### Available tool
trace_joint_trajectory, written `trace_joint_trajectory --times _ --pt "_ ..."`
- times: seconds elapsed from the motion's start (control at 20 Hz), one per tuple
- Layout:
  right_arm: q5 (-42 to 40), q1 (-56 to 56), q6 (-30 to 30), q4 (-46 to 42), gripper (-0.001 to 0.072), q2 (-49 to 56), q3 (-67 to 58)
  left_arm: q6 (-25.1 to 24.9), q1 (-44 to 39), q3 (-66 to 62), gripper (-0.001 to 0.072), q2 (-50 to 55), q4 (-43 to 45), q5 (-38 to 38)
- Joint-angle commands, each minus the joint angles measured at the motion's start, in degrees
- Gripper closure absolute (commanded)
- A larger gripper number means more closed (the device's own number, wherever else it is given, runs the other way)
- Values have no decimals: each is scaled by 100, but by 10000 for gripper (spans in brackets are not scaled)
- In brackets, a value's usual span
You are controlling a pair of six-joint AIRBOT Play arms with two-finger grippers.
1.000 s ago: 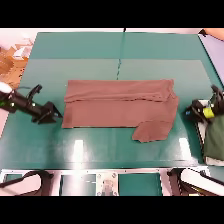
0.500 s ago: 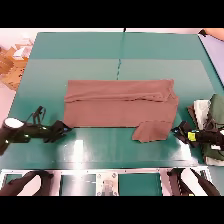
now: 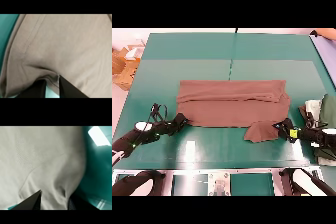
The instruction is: Fold the shirts.
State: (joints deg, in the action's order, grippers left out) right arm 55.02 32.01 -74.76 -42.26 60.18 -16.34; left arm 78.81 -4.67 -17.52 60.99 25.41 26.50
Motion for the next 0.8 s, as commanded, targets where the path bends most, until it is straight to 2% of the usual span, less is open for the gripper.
trace_joint_trajectory --times 0.0,0.15,0.35,0.45,0.75 --pt "-271 -299 55 -35 285 376 26 -2 -87 11 674 72 -195 -358" --pt "-11 -291 326 -50 287 396 7 -175 -87 -170 681 74 -184 -177" --pt "450 -291 345 -332 290 396 -92 -280 -87 -501 681 72 -33 177" --pt "610 -291 345 -380 375 393 -105 -280 -87 -527 682 74 15 313" --pt "942 -293 20 -831 376 393 -118 -282 -87 -527 681 74 98 562"
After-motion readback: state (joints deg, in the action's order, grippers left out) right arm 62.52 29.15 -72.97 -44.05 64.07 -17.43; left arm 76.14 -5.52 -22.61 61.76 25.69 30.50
